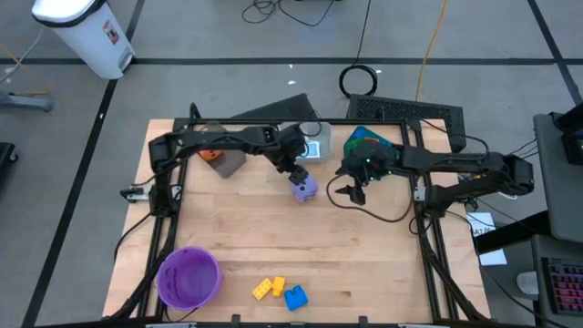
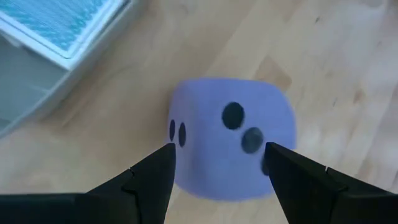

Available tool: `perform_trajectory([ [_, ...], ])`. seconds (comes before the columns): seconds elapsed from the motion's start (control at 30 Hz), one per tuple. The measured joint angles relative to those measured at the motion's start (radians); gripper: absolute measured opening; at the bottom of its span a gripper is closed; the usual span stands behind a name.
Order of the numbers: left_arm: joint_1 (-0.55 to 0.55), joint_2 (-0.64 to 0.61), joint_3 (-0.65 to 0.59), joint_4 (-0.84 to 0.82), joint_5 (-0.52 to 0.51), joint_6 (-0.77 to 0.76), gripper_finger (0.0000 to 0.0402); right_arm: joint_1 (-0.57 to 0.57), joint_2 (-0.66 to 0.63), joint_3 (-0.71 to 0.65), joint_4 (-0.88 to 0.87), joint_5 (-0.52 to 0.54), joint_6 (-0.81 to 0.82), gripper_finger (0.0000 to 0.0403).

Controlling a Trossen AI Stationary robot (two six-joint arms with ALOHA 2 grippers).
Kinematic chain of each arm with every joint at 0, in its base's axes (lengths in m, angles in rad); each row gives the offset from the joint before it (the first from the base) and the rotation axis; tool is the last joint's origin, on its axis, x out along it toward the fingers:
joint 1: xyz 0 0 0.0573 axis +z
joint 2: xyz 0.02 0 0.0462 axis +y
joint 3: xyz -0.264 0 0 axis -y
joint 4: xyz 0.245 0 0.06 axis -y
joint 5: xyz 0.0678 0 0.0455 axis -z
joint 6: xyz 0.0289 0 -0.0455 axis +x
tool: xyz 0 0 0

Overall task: Pick & Place Toys
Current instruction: Put the purple dice into the black bin

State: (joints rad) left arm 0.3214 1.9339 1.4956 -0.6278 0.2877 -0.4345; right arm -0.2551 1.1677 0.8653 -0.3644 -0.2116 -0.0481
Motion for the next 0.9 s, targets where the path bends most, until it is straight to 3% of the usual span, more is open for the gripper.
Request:
perform_trajectory([
  [0.3,0.000,0.076,0.002,0.049,0.079,0.061,0.0255,0.002,-0.015,-0.043,-0.002,0.002,0.040,0.0304],
  [0.47,0.010,0.122,0.006,0.068,0.200,0.056,0.0255,0.002,-0.015,-0.052,-0.007,0.002,0.044,0.0304],
  [0.7,0.003,0.163,0.006,0.073,0.246,0.042,0.0254,0.002,-0.015,-0.052,-0.006,0.002,0.044,0.0304],
  [0.8,0.002,0.164,0.005,0.070,0.246,0.020,0.0232,0.002,-0.015,-0.052,-0.006,0.002,0.043,0.0304],
  [0.9,0.002,0.165,0.005,0.071,0.246,0.006,0.0185,0.002,-0.015,-0.052,-0.006,0.002,0.044,0.0304],
])
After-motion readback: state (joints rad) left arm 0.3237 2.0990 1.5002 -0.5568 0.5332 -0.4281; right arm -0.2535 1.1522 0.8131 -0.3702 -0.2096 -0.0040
